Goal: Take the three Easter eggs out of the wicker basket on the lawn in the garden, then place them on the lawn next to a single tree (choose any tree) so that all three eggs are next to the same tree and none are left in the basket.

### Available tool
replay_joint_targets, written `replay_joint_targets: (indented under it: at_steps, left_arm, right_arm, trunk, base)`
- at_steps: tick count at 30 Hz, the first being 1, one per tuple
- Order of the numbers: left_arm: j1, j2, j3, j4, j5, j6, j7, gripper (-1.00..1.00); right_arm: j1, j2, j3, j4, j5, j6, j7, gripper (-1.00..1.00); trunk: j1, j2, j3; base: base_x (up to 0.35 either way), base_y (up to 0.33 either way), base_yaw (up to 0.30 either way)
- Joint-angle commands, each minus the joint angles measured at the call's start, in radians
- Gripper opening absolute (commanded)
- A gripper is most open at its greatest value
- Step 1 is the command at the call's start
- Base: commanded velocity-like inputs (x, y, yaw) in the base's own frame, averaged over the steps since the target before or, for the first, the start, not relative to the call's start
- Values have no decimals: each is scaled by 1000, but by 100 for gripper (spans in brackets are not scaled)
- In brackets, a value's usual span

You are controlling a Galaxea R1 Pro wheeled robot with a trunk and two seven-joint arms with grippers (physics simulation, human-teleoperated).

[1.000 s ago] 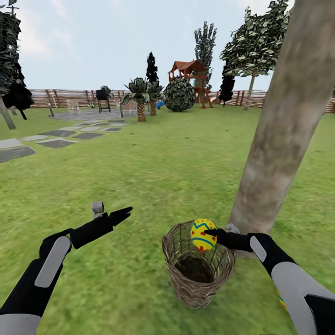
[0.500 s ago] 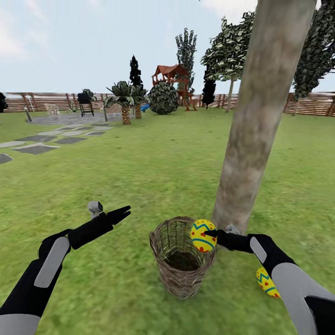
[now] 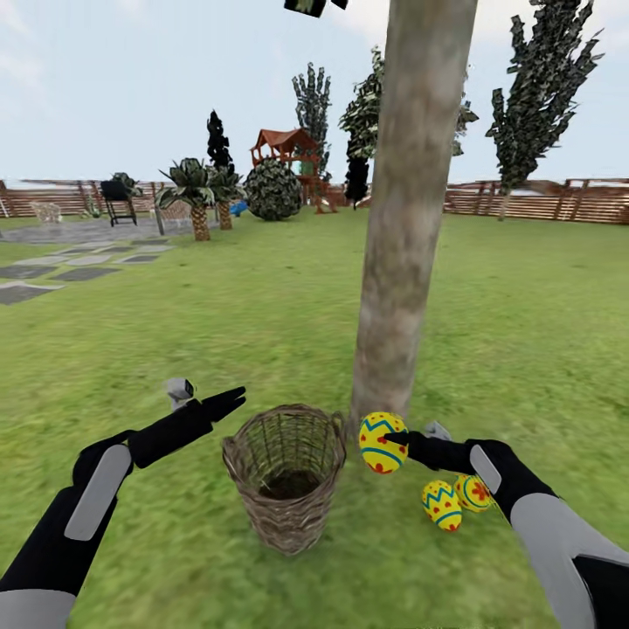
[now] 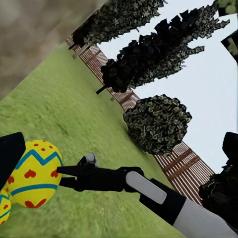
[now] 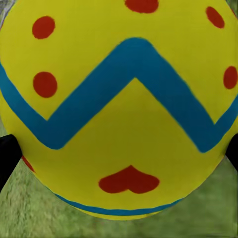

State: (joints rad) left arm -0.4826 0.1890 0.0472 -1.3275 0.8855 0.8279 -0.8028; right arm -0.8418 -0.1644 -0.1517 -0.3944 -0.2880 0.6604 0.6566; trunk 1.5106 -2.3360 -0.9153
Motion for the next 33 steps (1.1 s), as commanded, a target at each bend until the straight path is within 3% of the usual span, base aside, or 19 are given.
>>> replay_joint_targets:
  at_steps: [1, 8, 13, 16, 19, 22, 27, 33]
  left_arm:
    - [-1, 0, 0, 0, 1, 5, 0, 100]
    - [-1, 0, -3, 1, 0, 5, 2, 100]
    - [-1, 0, -4, 2, 0, 5, 4, 100]
    - [-1, -2, -6, 2, 0, 5, 5, 100]
    - [-1, -3, -6, 3, 0, 5, 6, 100]
    - [-1, -3, -6, 3, 0, 2, 7, 100]
    - [-1, -2, -6, 3, 0, 0, 7, 100]
    - [-1, -3, -6, 4, 0, -1, 7, 100]
  right_arm:
    - [0, 0, -5, 0, -4, 7, 1, -100]
    - [0, -23, -8, 2, -5, 5, -8, -100]
    - [0, -24, -8, 5, -5, -19, -16, -100]
    - [1, -18, -8, 5, -5, -87, -122, -100]
    - [1, -17, -8, 4, -5, -108, -208, -100]
    - [1, -15, -8, 3, -5, -189, -334, -100]
    - [1, -12, -8, 0, -2, -252, -571, -100]
    - [1, -11, -8, -10, 0, -286, -663, -100]
  trunk:
    - [0, 0, 0]
    - [0, 0, 9]
    - [0, 0, 15]
    - [0, 0, 18]
    - [0, 0, 20]
    - [0, 0, 21]
    - [0, 0, 22]
    - [0, 0, 19]
  base:
    - [0, -322, -209]
    - [0, -322, -209]
    - [0, -324, -201]
    - [0, -331, -179]
    - [0, -331, -117]
    - [0, -331, -19]
    - [0, -331, -1]
    - [0, -331, 70]
